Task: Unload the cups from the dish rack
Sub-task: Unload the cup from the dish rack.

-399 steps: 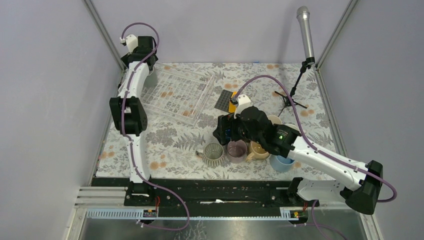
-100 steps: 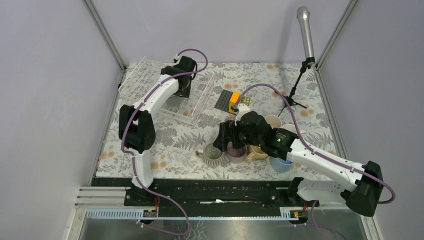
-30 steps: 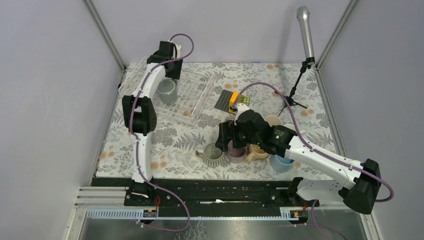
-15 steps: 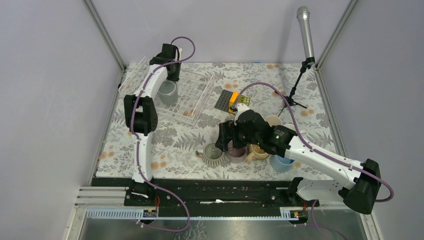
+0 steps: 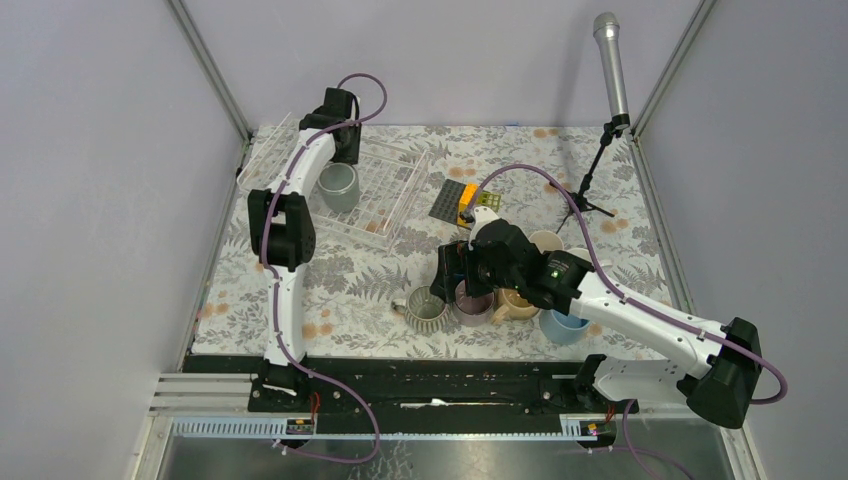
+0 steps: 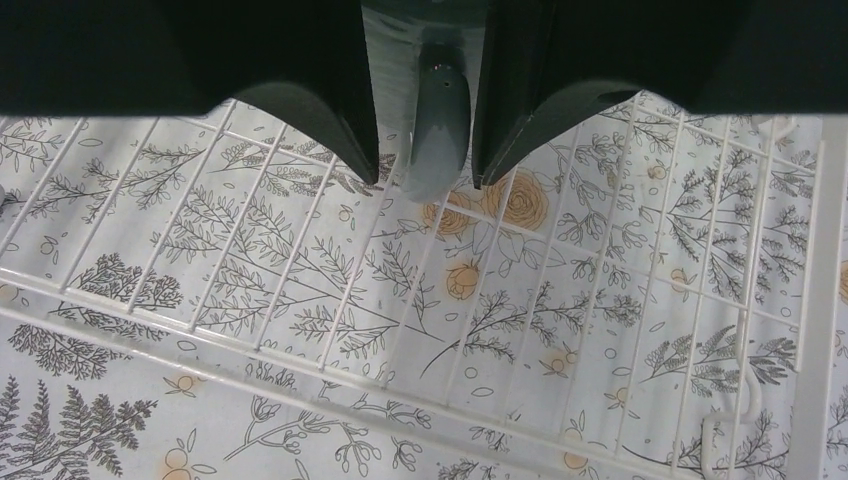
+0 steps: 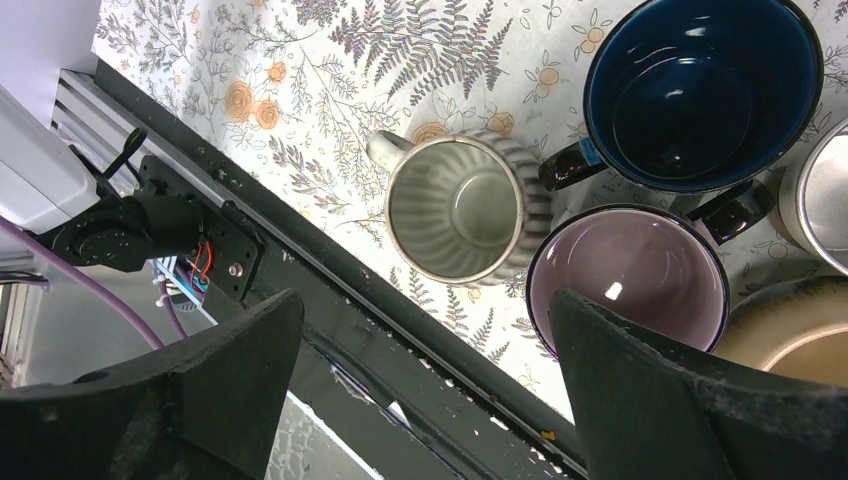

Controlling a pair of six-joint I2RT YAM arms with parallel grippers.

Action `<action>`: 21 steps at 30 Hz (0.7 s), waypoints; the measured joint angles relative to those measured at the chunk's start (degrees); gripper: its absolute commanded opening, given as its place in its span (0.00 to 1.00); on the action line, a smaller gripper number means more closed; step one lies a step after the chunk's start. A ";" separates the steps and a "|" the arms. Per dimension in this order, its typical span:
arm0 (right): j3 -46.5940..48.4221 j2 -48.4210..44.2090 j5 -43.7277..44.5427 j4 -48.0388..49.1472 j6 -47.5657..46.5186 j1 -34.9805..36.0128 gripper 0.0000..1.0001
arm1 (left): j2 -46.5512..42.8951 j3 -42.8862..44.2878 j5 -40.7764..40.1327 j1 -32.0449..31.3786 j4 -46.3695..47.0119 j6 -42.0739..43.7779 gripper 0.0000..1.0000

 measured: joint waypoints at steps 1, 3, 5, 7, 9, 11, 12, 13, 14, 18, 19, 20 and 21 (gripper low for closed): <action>0.00 0.00 0.00 0.00 0.00 0.00 1.00 | 0.00 0.02 -0.11 0.00 -0.26 -0.20 0.47; 0.02 0.00 0.00 0.00 0.00 0.00 1.00 | 0.00 0.02 -0.33 0.00 -0.83 -0.44 0.48; 0.00 0.00 0.00 0.02 0.00 0.00 1.00 | 0.00 0.04 -0.50 0.00 -1.22 -0.59 0.48; 0.00 0.00 0.00 0.02 0.00 0.00 1.00 | 0.00 0.04 -0.61 0.00 -1.64 -0.66 0.48; 0.00 0.00 0.00 0.04 0.00 0.00 1.00 | 0.00 0.04 -0.81 0.00 -2.01 -0.79 0.48; 0.00 0.00 0.00 0.04 0.00 0.00 1.00 | 0.00 0.07 -0.85 0.00 -2.23 -0.85 0.48; 0.02 0.00 0.00 0.04 0.02 0.00 1.00 | 0.02 0.04 -0.90 0.00 -2.32 -0.87 0.47; 0.00 0.00 0.00 0.04 0.02 0.00 1.00 | 0.04 0.07 -0.92 0.00 -2.38 -0.90 0.46; 0.02 0.00 0.00 0.04 0.00 0.00 1.00 | 0.11 0.07 -0.94 0.00 -2.38 -0.96 0.45; 0.00 0.00 0.00 0.07 0.02 0.00 1.00 | 0.63 0.17 -0.98 0.00 -2.45 -1.36 0.42; 0.02 0.00 0.00 0.07 0.02 0.00 1.00 | 0.87 0.37 -0.98 0.00 -2.47 -1.42 0.41; 0.02 0.00 0.00 0.09 0.02 0.00 1.00 | 1.11 0.50 -0.98 0.00 -2.45 -1.51 0.38; 0.02 0.00 0.00 0.09 0.02 0.00 1.00 | 1.27 0.61 -1.01 0.00 -2.49 -1.55 0.34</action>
